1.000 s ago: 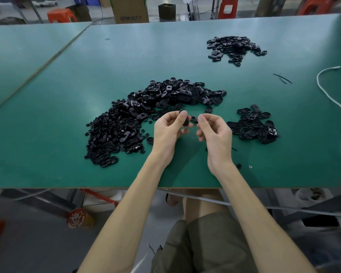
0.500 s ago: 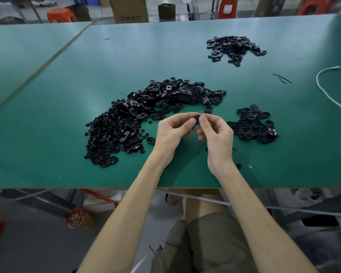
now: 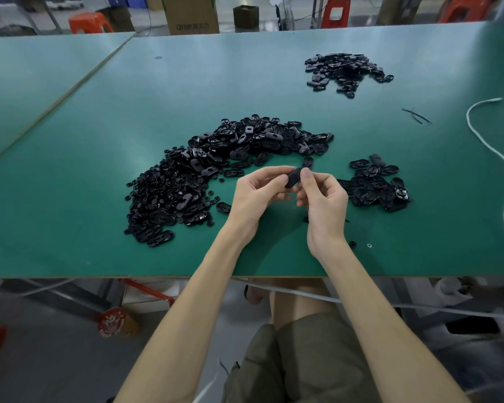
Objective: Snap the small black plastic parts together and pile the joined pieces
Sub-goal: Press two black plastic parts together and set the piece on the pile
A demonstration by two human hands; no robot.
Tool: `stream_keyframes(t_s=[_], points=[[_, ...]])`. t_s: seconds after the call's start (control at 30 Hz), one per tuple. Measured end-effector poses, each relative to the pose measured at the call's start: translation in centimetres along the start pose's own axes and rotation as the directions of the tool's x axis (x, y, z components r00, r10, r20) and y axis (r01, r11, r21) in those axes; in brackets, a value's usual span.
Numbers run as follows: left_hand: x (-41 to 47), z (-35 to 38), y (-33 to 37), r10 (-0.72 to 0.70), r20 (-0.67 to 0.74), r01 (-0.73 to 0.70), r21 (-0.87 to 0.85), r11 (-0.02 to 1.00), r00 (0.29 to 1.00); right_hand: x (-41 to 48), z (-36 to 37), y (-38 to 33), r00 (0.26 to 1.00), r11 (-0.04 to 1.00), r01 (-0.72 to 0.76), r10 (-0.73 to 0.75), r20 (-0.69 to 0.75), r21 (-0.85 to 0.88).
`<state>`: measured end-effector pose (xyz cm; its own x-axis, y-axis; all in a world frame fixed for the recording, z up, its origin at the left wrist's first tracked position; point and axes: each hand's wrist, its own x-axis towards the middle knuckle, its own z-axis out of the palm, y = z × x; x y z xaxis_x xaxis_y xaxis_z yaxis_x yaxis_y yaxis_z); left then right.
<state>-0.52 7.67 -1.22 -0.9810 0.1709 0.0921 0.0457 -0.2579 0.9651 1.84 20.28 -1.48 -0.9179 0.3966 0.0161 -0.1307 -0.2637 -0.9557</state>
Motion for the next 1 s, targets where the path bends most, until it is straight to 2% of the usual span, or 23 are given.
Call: stream_keyframes(t_s=[0.73,1.0], points=[[-0.02,0.04,0.11,0.003,-0.016,-0.002,0.029,1.0,1.0,-0.01,-0.07,-0.16,0.998,0.999,0.025,-0.023,0.053,-0.033],[0.12,0.14,-0.27,-0.032,-0.095,0.036,0.041,0.999,0.995,-0.25,-0.03,-0.16,0.995,0.998,0.032,-0.026,0.093,-0.059]])
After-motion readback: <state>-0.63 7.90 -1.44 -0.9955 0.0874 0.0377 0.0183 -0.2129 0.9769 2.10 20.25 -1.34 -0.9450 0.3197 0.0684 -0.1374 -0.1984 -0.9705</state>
